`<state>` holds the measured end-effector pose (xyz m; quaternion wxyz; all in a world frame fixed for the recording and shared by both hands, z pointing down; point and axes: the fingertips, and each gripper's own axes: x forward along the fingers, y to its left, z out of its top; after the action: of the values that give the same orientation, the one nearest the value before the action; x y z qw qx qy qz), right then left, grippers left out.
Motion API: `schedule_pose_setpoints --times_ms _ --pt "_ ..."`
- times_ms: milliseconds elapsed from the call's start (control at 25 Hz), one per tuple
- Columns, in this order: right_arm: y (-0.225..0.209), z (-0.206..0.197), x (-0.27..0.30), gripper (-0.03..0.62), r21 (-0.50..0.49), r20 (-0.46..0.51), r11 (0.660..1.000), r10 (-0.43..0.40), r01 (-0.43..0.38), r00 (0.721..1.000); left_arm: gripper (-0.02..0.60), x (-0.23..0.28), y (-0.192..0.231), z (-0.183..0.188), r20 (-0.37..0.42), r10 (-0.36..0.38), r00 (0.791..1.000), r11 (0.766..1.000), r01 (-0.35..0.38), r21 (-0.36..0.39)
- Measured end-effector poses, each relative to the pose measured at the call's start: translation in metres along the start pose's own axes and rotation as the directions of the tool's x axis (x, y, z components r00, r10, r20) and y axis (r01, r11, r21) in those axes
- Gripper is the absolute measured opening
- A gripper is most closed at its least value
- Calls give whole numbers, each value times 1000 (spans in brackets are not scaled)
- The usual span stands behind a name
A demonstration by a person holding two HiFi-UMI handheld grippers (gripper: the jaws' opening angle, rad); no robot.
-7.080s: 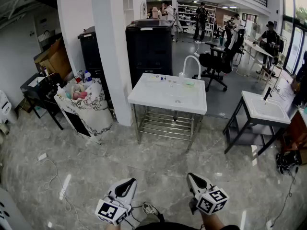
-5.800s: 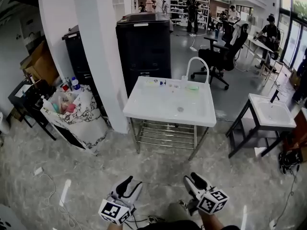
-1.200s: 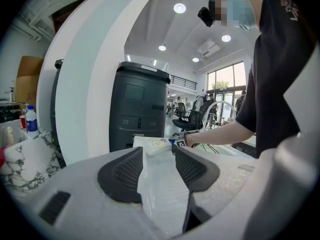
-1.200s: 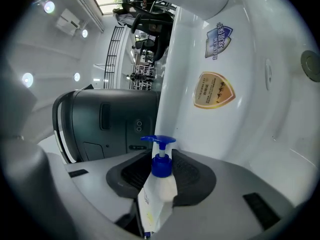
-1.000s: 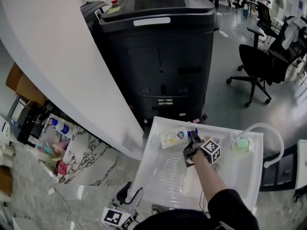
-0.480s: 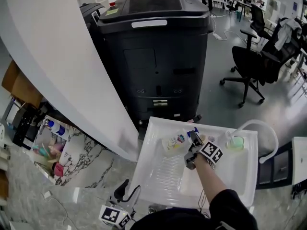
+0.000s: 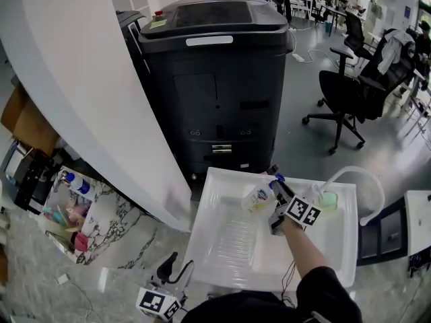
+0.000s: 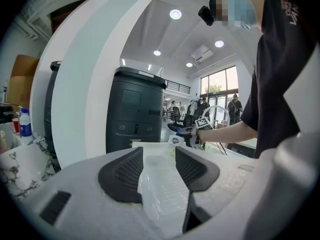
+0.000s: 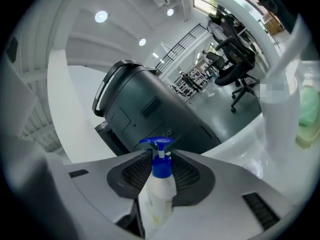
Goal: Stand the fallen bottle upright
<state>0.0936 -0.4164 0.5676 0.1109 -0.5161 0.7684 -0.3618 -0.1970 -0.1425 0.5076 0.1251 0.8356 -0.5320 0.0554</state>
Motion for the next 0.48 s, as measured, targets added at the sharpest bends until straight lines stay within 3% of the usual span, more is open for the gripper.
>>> schedule_pose_setpoints --times_ms 160,480 --pt "0 22 -10 119 -138 12 990 -14 15 1000 204 -1 -1 -2 3 -13 1000 1000 13 -5" --pt "-2 56 -23 115 -259 60 965 -20 35 998 204 6 -9 -1 4 -38 999 999 38 -1"
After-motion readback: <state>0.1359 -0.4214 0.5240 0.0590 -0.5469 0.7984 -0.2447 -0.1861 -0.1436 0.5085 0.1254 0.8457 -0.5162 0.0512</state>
